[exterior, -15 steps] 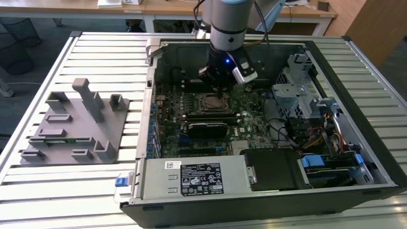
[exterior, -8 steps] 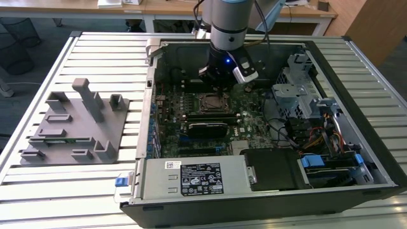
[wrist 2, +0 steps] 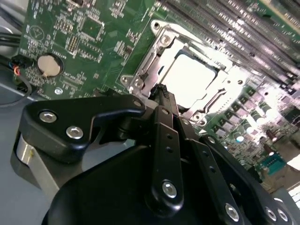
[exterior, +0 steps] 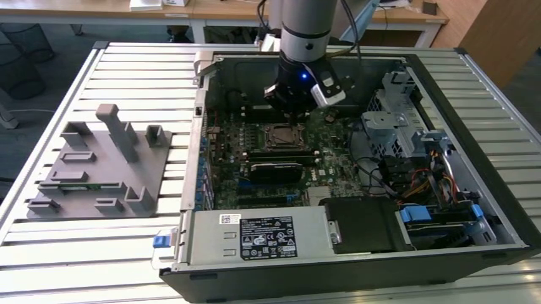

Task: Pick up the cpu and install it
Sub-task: 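Install the second cpu locking lever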

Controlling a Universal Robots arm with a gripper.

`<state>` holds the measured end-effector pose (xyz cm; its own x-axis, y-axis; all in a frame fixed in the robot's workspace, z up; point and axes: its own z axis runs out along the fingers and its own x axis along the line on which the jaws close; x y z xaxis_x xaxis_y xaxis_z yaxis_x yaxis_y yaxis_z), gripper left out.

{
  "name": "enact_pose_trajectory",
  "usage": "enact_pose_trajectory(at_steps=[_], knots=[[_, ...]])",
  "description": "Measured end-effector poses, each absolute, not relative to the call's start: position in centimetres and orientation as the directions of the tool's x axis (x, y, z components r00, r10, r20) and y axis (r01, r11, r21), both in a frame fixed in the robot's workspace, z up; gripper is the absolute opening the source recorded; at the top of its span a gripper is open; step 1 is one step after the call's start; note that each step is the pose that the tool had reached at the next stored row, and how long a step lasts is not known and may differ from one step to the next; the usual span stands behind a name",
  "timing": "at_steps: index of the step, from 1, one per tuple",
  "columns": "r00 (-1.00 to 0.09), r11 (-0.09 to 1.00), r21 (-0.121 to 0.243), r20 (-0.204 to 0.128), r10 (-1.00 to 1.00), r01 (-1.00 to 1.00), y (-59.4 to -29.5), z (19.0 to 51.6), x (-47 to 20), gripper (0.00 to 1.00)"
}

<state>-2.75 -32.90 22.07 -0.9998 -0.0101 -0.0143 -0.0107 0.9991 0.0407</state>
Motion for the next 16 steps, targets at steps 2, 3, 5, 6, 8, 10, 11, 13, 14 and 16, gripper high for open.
enact_pose_trajectory(at_steps=[2,3,5,6,8,10,11,13,14,16], knots=[[-1.0,0.999,0.041,-0.014,-0.01,-0.011,-33.3,22.1,-2.8,0.11],[-1.0,0.999,0.041,-0.014,-0.01,-0.011,-33.6,22.1,-2.8,0.11],[-1.0,0.999,0.041,-0.014,-0.01,-0.011,-34.0,22.1,-2.8,0.11],[-1.0,0.999,0.041,-0.014,-0.01,-0.011,-34.2,22.1,-2.8,0.11],[-1.0,0.999,0.041,-0.014,-0.01,-0.011,-34.5,22.1,-2.8,0.11],[-1.0,0.999,0.041,-0.014,-0.01,-0.011,-34.7,22.1,-2.8,0.11],[-1.0,0.999,0.041,-0.014,-0.01,-0.011,-34.8,22.1,-2.8,0.11],[-1.0,0.999,0.041,-0.014,-0.01,-0.011,-34.9,22.1,-2.8,0.11],[-1.0,0.999,0.041,-0.014,-0.01,-0.011,-35.0,22.1,-2.8,0.11],[-1.0,0.999,0.04,-0.014,-0.01,-0.01,-35.0,22.1,-2.8,0.11]])
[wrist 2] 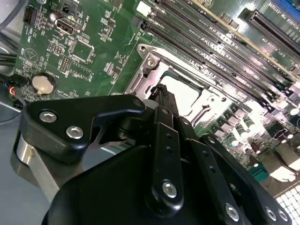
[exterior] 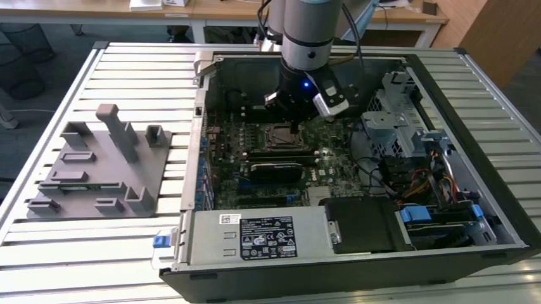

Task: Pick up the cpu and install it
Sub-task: 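Install the second cpu locking lever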

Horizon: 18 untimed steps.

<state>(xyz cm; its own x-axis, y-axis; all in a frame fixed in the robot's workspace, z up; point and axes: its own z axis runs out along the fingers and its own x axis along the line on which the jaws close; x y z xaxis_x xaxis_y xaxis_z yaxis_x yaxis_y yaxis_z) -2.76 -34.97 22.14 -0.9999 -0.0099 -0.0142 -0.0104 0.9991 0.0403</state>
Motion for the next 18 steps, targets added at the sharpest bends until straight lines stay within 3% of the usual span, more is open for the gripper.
enact_pose_trajectory(at_steps=[18], knots=[[-1.0,0.999,0.04,-0.014,-0.01,-0.011,-35.47,22.59,-2.75,0.11]])
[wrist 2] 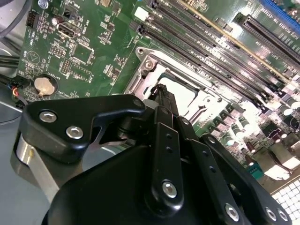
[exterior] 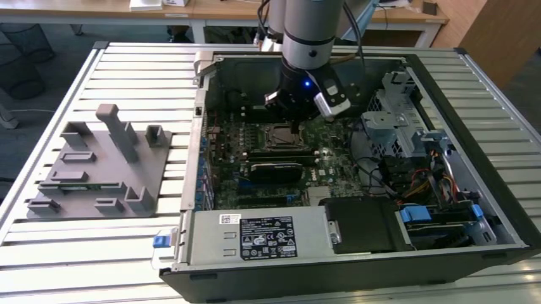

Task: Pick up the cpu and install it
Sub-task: 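Install the second cpu locking lever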

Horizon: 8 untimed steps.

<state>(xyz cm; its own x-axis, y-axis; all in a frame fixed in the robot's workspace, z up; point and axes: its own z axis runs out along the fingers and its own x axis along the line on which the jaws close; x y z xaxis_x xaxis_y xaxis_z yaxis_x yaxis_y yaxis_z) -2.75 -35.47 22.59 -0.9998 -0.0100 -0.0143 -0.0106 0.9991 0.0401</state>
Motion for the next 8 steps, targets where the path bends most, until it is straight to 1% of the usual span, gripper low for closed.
enact_pose_trajectory(at_steps=[8], knots=[[-1.0,0.999,0.04,-0.014,-0.01,-0.011,-35.87,22.79,-2.76,0.11]])
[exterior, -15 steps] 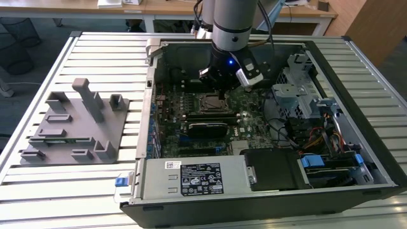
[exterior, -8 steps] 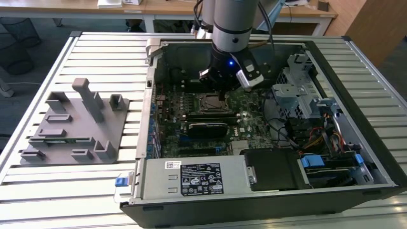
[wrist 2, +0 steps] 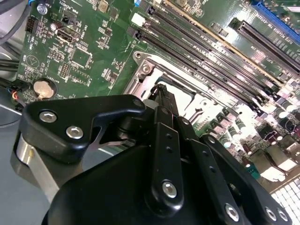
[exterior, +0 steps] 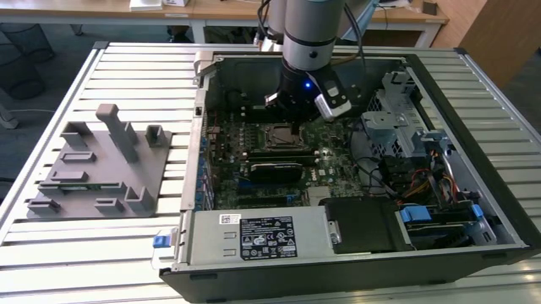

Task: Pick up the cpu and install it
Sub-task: 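Install the second cpu locking lever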

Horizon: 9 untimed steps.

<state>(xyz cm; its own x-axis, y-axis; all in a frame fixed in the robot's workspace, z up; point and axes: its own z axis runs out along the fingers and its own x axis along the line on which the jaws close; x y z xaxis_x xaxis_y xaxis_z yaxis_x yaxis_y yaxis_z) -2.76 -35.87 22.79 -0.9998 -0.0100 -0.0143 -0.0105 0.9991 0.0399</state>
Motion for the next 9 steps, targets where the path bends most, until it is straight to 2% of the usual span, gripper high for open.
enact_pose_trajectory(at_steps=[9], knots=[[-1.0,0.999,0.04,-0.013,-0.01,-0.011,-35.9,24.1,-2.8,0.11]])
